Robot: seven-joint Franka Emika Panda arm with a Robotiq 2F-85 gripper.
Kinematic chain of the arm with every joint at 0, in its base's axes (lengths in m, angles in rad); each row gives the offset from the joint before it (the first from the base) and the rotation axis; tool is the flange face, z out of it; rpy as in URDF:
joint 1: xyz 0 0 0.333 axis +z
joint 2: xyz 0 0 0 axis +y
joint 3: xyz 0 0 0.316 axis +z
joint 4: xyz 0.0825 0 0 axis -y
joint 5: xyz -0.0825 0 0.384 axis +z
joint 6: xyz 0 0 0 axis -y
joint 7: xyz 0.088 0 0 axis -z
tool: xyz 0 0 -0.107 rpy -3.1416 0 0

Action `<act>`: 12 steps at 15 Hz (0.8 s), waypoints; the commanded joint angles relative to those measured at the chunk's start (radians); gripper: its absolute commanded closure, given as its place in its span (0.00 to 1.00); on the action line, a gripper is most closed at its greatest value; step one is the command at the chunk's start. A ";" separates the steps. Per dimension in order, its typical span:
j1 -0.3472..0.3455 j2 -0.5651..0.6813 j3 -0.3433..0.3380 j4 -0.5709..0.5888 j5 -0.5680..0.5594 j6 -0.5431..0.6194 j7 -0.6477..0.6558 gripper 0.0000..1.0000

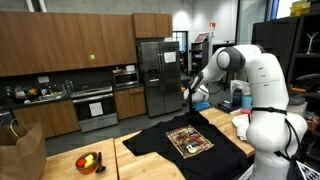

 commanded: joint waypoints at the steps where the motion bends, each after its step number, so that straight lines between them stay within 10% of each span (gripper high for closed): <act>1: 0.027 -0.041 -0.005 -0.074 -0.043 0.064 0.043 0.99; 12: 0.079 -0.020 -0.004 -0.140 -0.096 0.131 0.149 0.99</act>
